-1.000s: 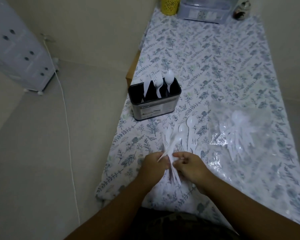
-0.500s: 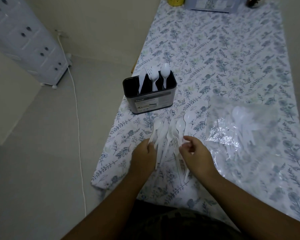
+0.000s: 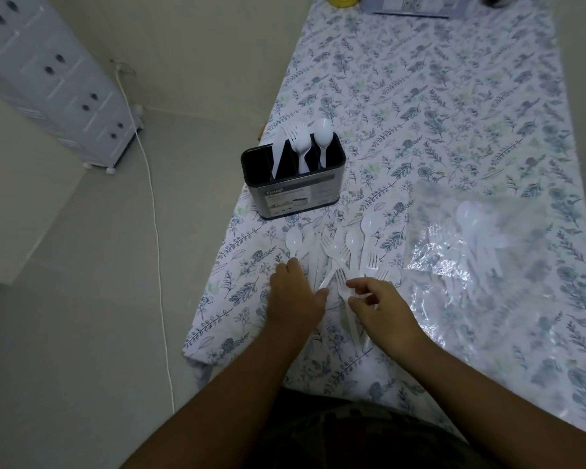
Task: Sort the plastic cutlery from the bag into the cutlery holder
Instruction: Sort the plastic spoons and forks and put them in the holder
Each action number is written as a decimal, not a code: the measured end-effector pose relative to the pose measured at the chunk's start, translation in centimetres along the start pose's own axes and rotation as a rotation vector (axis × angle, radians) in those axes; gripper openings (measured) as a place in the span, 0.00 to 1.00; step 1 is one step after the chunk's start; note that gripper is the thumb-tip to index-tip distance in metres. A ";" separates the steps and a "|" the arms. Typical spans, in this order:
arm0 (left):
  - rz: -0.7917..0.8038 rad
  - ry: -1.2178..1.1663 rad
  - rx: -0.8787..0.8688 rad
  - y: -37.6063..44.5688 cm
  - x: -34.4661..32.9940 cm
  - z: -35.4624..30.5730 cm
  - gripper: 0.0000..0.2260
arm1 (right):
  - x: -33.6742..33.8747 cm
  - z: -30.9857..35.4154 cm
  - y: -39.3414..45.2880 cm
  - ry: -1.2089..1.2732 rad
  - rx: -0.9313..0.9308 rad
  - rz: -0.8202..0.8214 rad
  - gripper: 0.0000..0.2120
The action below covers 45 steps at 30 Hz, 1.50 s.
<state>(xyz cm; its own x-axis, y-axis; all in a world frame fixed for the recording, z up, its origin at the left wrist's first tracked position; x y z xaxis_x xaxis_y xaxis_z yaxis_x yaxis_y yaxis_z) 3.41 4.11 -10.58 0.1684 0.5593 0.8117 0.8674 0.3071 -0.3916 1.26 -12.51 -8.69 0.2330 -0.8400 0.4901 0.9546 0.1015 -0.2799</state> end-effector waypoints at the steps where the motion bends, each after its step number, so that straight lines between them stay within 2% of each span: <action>1: 0.007 0.009 0.008 0.1 0.0 0.0 0.31 | 0.0 0.0 0.0 0.003 -0.003 0.004 0.13; 6: -0.032 0.037 -0.029 0.6 0.2 -0.4 0.17 | 0.0 0.2 -0.2 0.024 -0.003 0.008 0.11; 12: -0.026 0.086 0.046 2.1 1.5 -0.8 0.25 | 0.1 0.5 -0.3 0.039 -0.004 0.007 0.11; 17: 0.022 0.169 0.026 2.1 1.3 -1.5 0.30 | 0.2 0.5 -0.4 0.028 -0.002 0.009 0.11; 26: 0.043 0.270 -0.022 1.8 1.5 -1.9 0.17 | 0.5 0.3 -0.5 0.045 -0.029 0.036 0.10; 29: 0.058 0.263 -0.026 1.8 1.9 -1.7 0.17 | 0.4 0.1 -0.5 0.042 -0.050 0.057 0.10; 34: 0.116 0.015 0.008 2.2 2.3 0.0 0.17 | 0.0 0.4 -0.1 0.101 -0.109 0.092 0.09; 39: 0.116 -0.228 0.067 0.9 2.8 0.7 0.13 | -1.3 2.1 1.0 0.366 -0.287 0.149 0.12; 43: 0.186 -0.376 0.013 -1.7 2.7 0.2 0.10 | -2.7 3.0 1.3 0.621 -0.379 0.250 0.13; 45: 0.227 -0.421 -0.040 -2.9 2.3 0.1 0.09 | -2.9 3.3 1.2 0.657 -0.414 0.225 0.12</action>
<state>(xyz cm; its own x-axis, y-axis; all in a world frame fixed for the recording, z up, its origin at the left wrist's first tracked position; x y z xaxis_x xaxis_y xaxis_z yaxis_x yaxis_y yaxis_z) 1.20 4.62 -7.61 0.1582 0.8747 0.4582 0.8493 0.1162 -0.5150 2.32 -8.21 -7.69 0.1316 -0.9777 -0.1637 0.7216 0.2077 -0.6605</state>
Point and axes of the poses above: each hand's wrist, its own y-axis towards the middle knuckle, its own x-axis out of the back of the hand, z = x × y, the point moved 2 cm from there along y, towards the middle knuckle, and after that the axes turned 9 degrees about x, right-handed, at the moved point
